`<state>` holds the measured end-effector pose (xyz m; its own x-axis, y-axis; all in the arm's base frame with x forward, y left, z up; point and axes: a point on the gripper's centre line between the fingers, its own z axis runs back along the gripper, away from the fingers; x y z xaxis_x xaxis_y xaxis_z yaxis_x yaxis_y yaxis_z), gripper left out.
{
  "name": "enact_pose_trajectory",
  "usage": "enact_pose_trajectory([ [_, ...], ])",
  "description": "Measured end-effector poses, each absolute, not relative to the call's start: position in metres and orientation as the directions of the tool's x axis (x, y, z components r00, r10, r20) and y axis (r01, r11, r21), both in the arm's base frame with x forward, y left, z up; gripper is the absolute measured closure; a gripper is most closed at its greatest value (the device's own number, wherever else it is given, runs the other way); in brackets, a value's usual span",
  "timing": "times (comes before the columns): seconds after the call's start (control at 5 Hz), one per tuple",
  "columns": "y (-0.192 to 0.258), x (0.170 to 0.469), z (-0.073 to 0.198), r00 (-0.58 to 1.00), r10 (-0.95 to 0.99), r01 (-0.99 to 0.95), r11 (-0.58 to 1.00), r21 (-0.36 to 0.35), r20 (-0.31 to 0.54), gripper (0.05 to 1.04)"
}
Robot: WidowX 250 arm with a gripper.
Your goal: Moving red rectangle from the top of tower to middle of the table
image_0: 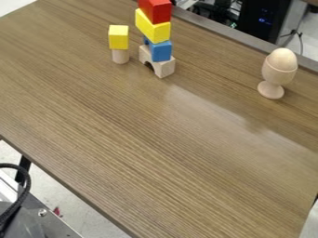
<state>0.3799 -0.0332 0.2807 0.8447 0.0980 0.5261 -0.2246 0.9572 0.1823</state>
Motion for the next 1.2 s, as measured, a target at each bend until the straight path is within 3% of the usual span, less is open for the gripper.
enact_pose_trajectory([
  [0.4,-0.028,0.381,0.256,0.877,0.138,-0.239,0.956,0.169,0.460,0.084],
  [1.2,0.072,0.378,0.221,0.781,0.484,-0.531,0.847,0.012,0.394,0.084],
])
